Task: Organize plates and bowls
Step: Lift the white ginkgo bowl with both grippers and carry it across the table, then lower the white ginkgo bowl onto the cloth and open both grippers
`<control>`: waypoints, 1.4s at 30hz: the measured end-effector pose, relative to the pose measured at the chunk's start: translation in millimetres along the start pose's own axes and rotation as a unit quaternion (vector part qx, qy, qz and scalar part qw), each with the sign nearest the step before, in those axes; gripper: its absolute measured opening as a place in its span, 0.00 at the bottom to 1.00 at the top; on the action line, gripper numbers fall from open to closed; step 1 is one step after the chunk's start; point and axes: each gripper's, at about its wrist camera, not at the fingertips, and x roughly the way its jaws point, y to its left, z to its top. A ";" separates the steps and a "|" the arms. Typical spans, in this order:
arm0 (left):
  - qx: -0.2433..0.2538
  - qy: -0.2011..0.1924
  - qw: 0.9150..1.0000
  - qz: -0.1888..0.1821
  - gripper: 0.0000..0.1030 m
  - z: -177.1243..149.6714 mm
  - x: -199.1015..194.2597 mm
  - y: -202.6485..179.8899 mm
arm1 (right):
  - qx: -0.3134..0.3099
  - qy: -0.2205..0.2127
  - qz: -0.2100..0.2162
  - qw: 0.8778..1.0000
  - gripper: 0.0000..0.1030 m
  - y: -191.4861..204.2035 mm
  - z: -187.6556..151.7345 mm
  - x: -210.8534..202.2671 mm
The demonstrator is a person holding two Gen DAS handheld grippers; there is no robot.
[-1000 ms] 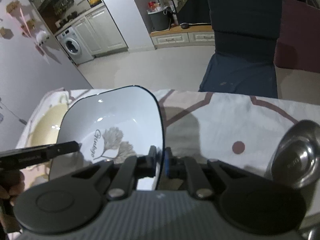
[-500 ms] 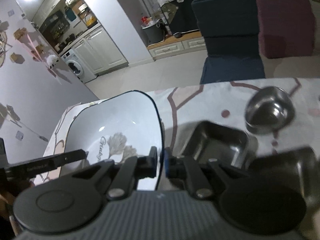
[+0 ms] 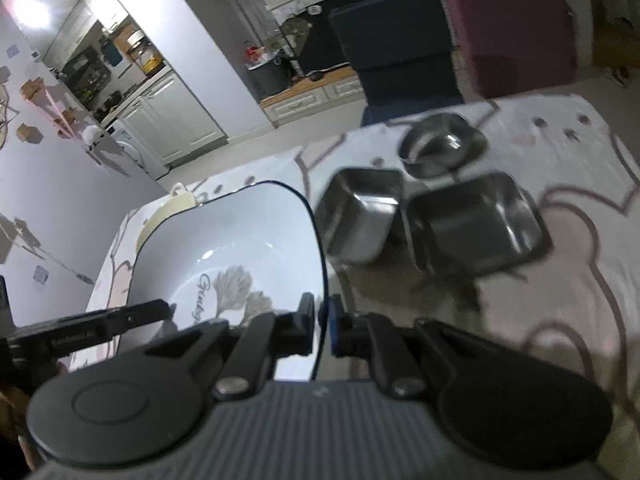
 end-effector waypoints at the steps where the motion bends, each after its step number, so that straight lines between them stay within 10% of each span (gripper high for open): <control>1: 0.002 0.005 1.000 -0.002 0.15 -6.7 2.8 -3.3 | 0.006 0.001 -0.002 1.000 0.09 -4.3 -6.3 -2.8; 22: 0.015 0.052 0.998 -0.011 0.15 -84.5 54.1 6.5 | 0.069 0.044 -0.032 0.996 0.09 -56.9 -112.6 32.4; 42: 0.007 0.042 0.999 -0.018 0.16 -78.5 86.2 22.6 | 0.062 0.039 -0.067 0.995 0.09 -52.7 -100.4 65.8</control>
